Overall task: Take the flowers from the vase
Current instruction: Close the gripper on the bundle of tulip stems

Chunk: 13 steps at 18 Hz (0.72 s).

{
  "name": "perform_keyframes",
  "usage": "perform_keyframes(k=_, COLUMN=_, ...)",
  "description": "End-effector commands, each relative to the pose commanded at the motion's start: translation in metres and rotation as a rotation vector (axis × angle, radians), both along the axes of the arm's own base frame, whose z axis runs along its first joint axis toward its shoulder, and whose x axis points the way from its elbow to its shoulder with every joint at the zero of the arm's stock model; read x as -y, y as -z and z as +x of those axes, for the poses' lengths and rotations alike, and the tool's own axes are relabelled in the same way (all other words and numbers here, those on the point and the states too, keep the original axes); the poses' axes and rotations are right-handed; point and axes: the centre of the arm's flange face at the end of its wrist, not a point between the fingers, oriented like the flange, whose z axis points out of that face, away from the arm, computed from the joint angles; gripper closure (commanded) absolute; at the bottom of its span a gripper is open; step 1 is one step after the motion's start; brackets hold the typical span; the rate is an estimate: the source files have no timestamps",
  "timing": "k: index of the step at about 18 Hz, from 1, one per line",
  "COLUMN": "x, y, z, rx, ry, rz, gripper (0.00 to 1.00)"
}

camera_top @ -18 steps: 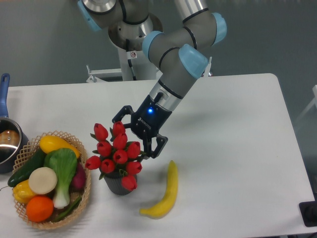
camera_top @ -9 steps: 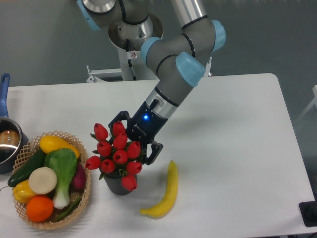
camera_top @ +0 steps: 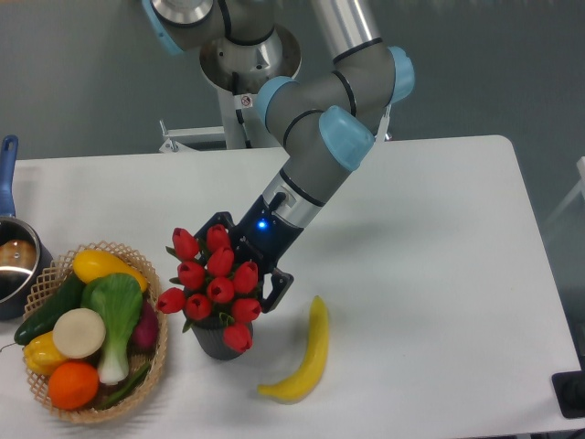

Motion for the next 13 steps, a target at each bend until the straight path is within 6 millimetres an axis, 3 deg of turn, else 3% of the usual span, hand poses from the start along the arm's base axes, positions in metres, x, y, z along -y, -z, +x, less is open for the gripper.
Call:
perform_keyframes(k=3, x=-0.0003, y=-0.0008, z=-0.0002, rx=-0.001, ry=0.001, rz=0.003, gripper=0.08)
perform_keyframes(k=7, x=-0.0003, y=-0.0008, z=-0.0002, rx=-0.001, ry=0.001, rz=0.003, gripper=0.34)
perform_keyframes(k=13, x=0.0, y=-0.0026, z=-0.0011, rx=-0.003, ry=-0.001, rz=0.006, gripper=0.53)
